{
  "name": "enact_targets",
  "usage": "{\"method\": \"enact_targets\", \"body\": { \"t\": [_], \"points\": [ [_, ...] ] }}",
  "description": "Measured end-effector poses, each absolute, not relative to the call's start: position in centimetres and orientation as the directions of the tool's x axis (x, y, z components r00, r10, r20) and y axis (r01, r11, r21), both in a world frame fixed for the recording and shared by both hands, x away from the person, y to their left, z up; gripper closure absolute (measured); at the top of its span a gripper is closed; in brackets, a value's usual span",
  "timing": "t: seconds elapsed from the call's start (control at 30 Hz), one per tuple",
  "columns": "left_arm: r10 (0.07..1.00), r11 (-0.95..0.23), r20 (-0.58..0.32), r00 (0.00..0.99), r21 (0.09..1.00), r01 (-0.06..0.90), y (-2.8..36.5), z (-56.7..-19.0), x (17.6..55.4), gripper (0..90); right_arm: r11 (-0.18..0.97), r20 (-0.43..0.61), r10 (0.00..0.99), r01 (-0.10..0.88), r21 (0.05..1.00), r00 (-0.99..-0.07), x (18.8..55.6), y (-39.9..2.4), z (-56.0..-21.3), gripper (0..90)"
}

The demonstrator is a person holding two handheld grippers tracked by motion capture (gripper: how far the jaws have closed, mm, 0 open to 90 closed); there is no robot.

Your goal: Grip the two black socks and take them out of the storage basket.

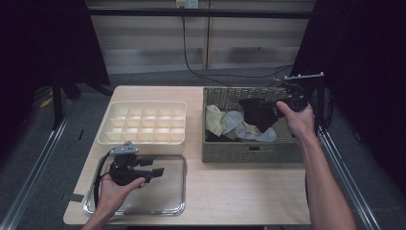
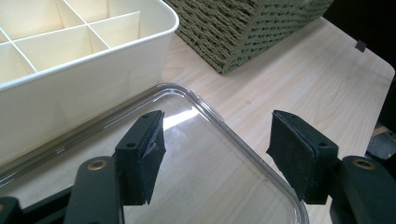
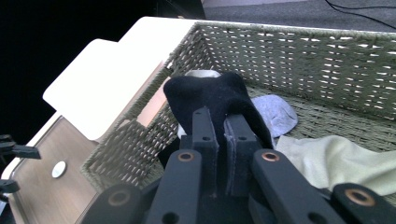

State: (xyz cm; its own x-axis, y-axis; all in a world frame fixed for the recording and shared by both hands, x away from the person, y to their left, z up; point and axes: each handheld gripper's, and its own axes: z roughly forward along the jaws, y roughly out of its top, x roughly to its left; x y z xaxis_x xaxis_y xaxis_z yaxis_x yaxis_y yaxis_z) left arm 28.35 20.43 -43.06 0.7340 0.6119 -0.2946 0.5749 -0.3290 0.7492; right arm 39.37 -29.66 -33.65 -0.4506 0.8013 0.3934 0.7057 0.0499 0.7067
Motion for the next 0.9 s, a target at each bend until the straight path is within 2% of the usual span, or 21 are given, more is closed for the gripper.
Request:
{"method": "enact_targets", "body": {
  "t": [0.9],
  "points": [
    [0.633, -0.313, -0.313, 0.708, 0.733, 0.604, 21.8, -44.2, 28.3, 35.9, 0.004, 0.439, 0.729, 0.644, 0.765, -0.526, 35.8, -28.9, -31.3, 85.0]
  ]
}}
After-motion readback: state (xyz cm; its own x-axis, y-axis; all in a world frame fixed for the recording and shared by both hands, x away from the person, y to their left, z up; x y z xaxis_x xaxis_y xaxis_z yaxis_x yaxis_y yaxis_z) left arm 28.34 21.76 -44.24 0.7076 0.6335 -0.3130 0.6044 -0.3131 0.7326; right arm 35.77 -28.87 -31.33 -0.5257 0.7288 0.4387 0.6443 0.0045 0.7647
